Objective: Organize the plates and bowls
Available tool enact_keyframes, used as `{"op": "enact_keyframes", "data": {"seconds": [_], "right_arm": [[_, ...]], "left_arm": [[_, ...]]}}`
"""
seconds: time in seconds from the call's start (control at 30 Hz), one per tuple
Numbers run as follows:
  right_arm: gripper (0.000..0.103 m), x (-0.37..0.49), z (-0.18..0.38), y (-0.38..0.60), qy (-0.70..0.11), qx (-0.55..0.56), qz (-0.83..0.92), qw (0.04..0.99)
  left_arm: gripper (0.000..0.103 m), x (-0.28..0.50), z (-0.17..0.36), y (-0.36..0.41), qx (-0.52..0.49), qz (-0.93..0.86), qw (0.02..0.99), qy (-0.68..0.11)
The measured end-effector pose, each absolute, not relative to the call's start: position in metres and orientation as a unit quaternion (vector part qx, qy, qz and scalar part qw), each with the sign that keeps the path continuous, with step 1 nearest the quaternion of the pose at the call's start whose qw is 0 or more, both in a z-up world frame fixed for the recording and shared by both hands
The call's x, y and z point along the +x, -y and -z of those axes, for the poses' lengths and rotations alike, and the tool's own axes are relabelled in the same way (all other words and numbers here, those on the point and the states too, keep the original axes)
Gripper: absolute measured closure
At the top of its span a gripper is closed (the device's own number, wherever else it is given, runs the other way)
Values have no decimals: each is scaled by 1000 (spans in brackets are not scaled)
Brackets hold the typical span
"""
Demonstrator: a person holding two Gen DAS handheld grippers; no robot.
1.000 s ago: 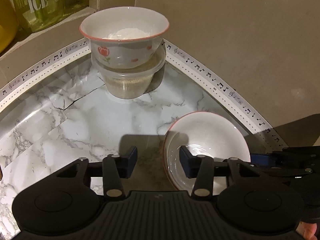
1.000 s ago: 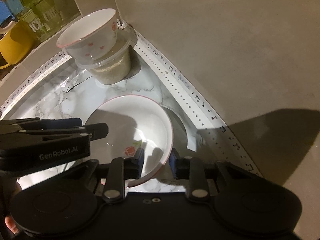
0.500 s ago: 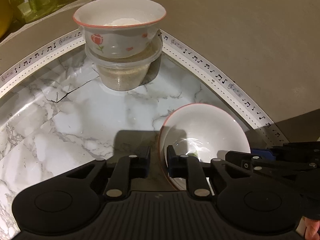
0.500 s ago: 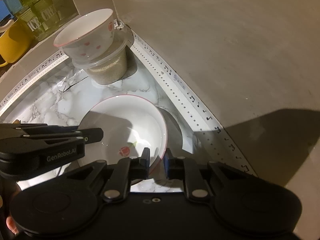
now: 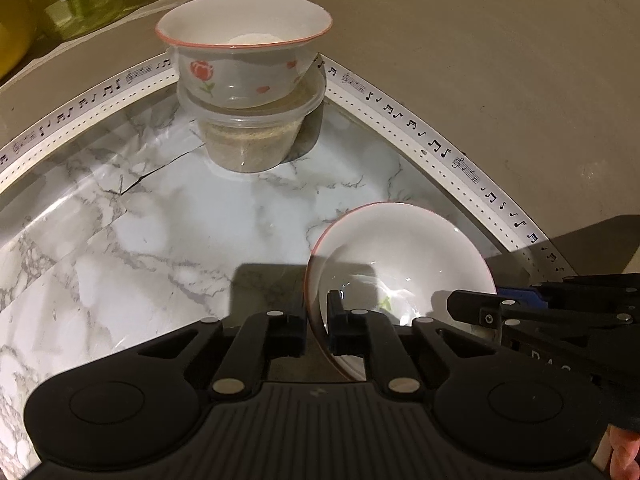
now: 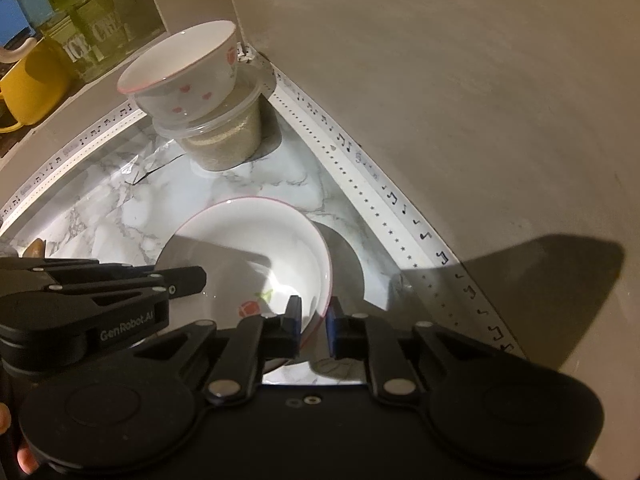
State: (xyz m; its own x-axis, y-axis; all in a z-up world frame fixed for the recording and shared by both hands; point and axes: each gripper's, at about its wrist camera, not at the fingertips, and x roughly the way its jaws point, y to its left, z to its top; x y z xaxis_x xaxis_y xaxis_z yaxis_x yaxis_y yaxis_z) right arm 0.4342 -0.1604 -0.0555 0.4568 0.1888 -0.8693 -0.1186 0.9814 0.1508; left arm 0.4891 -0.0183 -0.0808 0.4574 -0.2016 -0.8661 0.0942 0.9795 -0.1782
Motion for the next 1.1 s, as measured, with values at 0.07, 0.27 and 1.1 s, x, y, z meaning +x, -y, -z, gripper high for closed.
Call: {"op": "enact_keyframes", "data": {"seconds": [0.07, 0.27, 1.1], "right_arm": [[91, 433, 54, 159, -511, 33, -92, 854], [91, 429, 45, 156, -502, 33, -98, 859], [91, 369, -30, 158, -449, 23, -120, 885]], "left_arm": [[94, 486, 79, 17, -54, 86, 853, -512], [94, 479, 71, 15, -55, 83, 858, -503], [94, 416, -17, 19, -52, 78, 880, -465]]}}
